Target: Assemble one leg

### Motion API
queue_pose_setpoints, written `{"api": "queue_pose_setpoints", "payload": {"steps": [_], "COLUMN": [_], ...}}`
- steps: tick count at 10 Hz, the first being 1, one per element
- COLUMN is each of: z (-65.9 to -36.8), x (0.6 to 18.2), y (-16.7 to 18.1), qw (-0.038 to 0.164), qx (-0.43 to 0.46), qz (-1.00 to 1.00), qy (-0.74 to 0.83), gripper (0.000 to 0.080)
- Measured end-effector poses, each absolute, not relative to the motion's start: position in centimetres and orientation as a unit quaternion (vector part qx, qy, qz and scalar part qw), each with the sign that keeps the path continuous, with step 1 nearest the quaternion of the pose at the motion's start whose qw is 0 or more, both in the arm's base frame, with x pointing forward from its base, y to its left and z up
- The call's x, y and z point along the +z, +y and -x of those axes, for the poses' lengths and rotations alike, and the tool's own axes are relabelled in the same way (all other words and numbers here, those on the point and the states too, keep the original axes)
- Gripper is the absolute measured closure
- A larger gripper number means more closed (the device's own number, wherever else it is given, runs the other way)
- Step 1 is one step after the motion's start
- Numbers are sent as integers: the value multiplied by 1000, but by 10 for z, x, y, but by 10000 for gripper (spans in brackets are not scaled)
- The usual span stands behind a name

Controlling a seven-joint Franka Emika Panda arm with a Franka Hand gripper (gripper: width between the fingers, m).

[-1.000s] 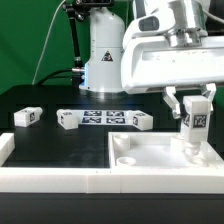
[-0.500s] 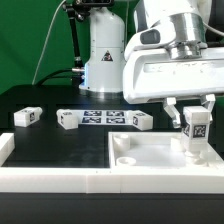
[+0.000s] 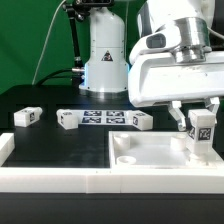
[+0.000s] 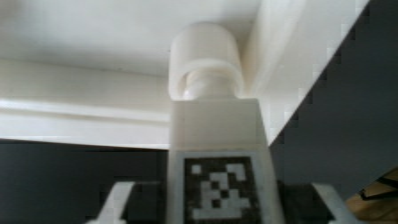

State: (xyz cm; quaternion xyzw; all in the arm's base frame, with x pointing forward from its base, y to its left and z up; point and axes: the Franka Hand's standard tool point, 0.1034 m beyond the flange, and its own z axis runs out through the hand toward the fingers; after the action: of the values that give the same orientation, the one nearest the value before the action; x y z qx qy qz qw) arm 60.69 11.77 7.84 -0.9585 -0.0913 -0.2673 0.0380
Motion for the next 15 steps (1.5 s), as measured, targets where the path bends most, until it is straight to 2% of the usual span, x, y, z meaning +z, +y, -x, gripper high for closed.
{"api": "queue_pose_setpoints", "payload": {"steps": [2, 7, 8, 9, 10, 11, 15], "z": [-606, -608, -608, -608, -608, -608, -608], "x": [73, 72, 72, 72, 72, 72, 72], "y": [117, 117, 117, 117, 117, 117, 117], "qw": [37, 35, 35, 35, 35, 35, 35], "qx": [-268, -283, -283, -283, -283, -283, -283], "qz": [959, 954, 954, 954, 954, 954, 954], "qy": [-90, -89, -89, -89, -89, -89, -89], "gripper": [509, 493, 316, 205, 205, 159, 150]}}
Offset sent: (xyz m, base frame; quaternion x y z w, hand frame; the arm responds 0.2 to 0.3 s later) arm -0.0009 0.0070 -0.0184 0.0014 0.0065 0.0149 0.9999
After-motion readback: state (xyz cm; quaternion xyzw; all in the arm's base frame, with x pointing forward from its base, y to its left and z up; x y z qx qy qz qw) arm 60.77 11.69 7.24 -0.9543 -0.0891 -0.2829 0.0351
